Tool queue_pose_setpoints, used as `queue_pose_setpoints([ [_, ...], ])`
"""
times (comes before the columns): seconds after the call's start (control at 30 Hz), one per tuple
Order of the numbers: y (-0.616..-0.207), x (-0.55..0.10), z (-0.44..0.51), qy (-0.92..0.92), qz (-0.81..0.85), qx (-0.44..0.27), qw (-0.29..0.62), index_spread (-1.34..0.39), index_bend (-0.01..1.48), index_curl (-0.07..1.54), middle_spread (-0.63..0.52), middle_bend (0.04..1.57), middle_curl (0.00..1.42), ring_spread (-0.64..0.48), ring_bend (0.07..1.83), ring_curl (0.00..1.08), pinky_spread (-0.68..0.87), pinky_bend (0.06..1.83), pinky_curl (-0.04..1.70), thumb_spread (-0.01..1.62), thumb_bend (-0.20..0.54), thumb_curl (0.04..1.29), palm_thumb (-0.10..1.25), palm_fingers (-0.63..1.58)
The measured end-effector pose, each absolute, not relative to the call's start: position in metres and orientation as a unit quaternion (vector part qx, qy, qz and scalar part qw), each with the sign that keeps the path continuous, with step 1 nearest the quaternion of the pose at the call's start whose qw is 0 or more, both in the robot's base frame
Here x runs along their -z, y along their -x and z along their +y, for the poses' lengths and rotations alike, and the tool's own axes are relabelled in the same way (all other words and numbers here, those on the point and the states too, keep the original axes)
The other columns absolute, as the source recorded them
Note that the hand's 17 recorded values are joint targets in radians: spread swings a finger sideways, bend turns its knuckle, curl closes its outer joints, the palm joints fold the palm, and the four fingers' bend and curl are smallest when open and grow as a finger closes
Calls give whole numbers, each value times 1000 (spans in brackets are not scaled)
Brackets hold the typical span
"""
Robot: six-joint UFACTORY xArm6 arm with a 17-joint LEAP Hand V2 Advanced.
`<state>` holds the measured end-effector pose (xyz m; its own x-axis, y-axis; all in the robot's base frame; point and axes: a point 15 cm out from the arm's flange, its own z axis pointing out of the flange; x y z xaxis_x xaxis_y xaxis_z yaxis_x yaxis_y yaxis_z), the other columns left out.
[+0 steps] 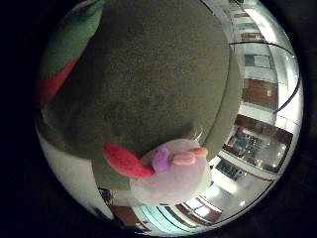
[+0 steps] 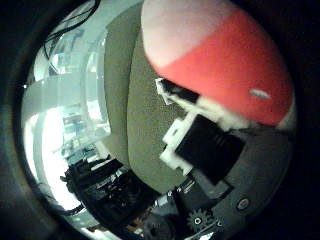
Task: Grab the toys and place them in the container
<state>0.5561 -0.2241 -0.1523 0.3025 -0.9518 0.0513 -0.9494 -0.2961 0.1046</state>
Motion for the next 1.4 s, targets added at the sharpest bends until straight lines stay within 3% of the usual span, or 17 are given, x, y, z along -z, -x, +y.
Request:
queue_pose_setpoints([
  [0.1, -561, 149, -230, -804, -593, -1, 52, -492, 467, 529, -309, 740, 632, -319, 973, 540, -362, 1138, 278, 1032, -18, 324, 729, 1260],
  [0.2, -565, 147, -239, -802, -596, -14, 47, -489, 693, 704, -308, 938, 761, -306, 1148, 636, -309, 1344, 396, 1035, -14, 333, 778, 1183],
  [0.37, -572, 129, -260, -794, -606, -35, 38, -430, 932, 898, -283, 1110, 897, -289, 1279, 746, -226, 1511, 516, 1040, -12, 357, 860, 1091],
  [0.47, -588, 97, -286, -785, -615, -72, 28, -395, 986, 946, -263, 1157, 933, -284, 1306, 787, -210, 1541, 556, 1039, -4, 381, 922, 1078],
  [0.63, -598, 39, -302, -779, -618, -104, 21, -340, 1028, 982, -225, 1208, 957, -284, 1302, 844, -178, 1547, 612, 1047, -8, 437, 1009, 1066],
  [1.0, -564, -86, -291, -773, -623, -120, 21, -290, 1047, 989, -189, 1219, 950, -276, 1276, 908, -173, 1512, 684, 1069, -14, 501, 1038, 1078],
  [1.4, -518, -221, -196, -792, -593, -143, -3, -281, 1052, 988, -183, 1228, 947, -280, 1265, 947, -178, 1485, 741, 1080, -14, 526, 1035, 1079],
])
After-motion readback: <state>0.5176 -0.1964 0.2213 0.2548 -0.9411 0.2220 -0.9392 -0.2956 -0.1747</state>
